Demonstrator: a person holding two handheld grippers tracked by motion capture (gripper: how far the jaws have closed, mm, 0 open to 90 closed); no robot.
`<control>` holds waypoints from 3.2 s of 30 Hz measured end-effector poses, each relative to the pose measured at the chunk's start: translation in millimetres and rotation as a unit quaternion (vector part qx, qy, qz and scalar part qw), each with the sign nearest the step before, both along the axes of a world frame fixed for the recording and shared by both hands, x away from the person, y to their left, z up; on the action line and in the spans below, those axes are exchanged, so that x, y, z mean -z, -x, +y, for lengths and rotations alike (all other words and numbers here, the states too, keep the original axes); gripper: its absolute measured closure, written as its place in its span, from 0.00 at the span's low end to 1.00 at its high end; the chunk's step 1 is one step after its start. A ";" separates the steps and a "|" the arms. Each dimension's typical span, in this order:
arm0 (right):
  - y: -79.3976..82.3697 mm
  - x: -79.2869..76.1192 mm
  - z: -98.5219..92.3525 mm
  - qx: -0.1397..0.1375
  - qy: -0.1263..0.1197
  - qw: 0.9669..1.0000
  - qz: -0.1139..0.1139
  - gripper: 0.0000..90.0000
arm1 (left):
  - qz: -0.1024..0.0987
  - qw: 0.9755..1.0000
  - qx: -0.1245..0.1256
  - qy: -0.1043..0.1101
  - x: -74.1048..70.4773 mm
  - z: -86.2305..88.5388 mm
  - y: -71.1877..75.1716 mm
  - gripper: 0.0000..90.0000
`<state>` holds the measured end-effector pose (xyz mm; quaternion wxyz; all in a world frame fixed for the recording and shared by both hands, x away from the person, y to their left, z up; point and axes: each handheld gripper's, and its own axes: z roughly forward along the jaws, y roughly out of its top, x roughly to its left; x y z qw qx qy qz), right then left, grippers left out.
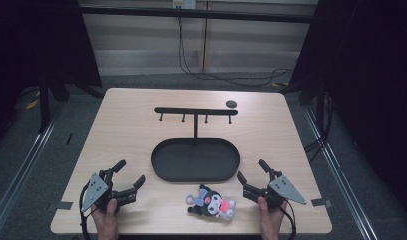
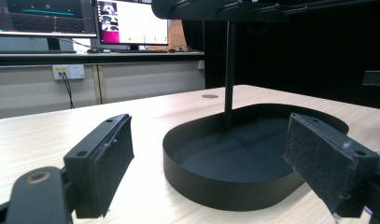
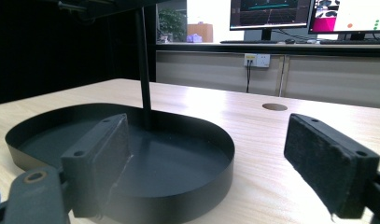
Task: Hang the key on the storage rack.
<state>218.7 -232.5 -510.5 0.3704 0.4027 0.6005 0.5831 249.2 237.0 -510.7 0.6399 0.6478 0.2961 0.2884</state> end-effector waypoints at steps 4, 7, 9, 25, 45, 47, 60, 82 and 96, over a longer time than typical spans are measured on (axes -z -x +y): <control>-1.5 -0.6 0.4 0.001 0.002 1.000 0.009 0.15 | 0.000 1.000 0.000 0.000 0.0 0.0 0.0 0.17; -2.1 -0.8 0.9 0.007 0.002 1.000 0.013 0.15 | 0.000 1.000 0.000 0.000 0.0 0.0 0.0 0.17; -2.3 -1.4 -1.0 0.002 -0.003 1.000 0.025 0.15 | 0.001 1.000 0.001 0.001 0.0 -0.1 0.0 0.17; -2.0 -4.7 -0.7 -0.049 -0.018 0.997 0.056 0.36 | 0.001 1.000 0.001 0.001 -0.1 -0.1 -0.1 0.17; -2.4 -41.0 13.4 -0.141 0.055 0.976 0.159 0.48 | 0.001 1.000 0.001 0.001 -0.1 -0.1 -0.1 0.17; -3.1 -45.4 16.5 -0.145 0.061 0.973 0.169 0.50 | 0.001 1.000 0.001 0.001 -0.1 -0.1 -0.1 0.17; -13.5 -55.8 38.3 -0.208 0.086 0.946 0.233 0.54 | 0.001 1.000 0.001 0.001 -0.1 -0.1 -0.1 0.17; -35.9 -66.6 75.5 -0.291 0.146 0.899 0.294 0.63 | 0.001 1.000 0.001 0.001 -0.1 -0.2 -0.1 0.17; -56.3 -75.6 108.3 -0.332 0.220 0.844 0.358 0.74 | 0.001 1.000 0.001 0.001 -0.1 -0.1 -0.1 0.17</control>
